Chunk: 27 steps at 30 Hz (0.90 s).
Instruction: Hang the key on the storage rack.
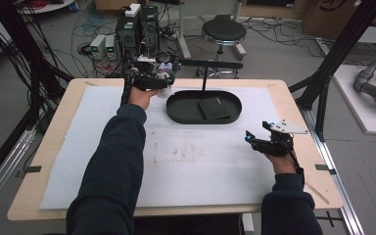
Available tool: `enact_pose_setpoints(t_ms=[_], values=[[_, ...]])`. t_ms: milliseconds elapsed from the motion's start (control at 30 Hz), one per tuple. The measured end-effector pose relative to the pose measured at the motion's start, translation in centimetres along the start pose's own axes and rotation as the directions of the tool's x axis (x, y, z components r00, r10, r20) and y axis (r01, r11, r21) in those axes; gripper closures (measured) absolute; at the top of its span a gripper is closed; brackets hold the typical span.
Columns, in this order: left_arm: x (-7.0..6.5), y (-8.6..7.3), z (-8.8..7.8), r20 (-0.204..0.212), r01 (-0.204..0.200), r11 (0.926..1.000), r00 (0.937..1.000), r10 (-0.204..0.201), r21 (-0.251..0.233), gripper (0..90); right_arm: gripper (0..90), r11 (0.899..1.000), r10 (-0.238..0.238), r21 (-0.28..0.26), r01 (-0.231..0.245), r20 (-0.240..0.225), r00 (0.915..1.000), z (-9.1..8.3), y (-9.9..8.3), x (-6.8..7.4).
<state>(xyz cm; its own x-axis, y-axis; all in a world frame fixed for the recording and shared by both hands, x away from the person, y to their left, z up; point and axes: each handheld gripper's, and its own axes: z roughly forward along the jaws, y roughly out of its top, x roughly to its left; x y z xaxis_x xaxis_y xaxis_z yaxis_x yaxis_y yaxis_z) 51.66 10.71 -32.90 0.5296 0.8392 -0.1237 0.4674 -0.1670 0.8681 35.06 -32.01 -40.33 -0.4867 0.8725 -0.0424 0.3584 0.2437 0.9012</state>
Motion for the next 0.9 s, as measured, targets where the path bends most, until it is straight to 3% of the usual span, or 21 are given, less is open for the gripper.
enact_pose_setpoints(t_ms=[100,367,500,600,900], values=[[-0.5,-0.5,0.8,-0.021,-0.033,0.9984,0.9992,0.034,0.046,37.0,22.0,1.0,-0.001,0.0,0.001,-0.001,1.0,0.0,0.0,0.0],[-1.7,-2.1,2.6,-0.06,-0.059,0.9918,0.996,0.066,0.114,32.6,22.1,1.0,0.001,-0.001,-0.001,0.002,1.0,-0.2,-0.1,-0.1],[-1.2,-3.6,2.7,-0.088,-0.028,0.9874,0.9952,0.042,0.156,32.2,22.0,1.0,0.002,-0.002,-0.002,0.005,1.0,-0.3,-0.1,-0.1],[-0.5,-4.5,2.1,-0.096,0.003,0.9879,0.9953,0.012,0.155,33.0,22.0,1.0,0.001,0.001,-0.001,0.007,1.0,-0.4,-0.1,-0.1],[1.3,-6.0,-2.7,-0.074,0.053,0.9979,0.996,-0.05,0.038,33.7,22.0,1.0,-0.024,0.009,0.024,-0.007,0.9997,-0.1,0.0,0.3]])
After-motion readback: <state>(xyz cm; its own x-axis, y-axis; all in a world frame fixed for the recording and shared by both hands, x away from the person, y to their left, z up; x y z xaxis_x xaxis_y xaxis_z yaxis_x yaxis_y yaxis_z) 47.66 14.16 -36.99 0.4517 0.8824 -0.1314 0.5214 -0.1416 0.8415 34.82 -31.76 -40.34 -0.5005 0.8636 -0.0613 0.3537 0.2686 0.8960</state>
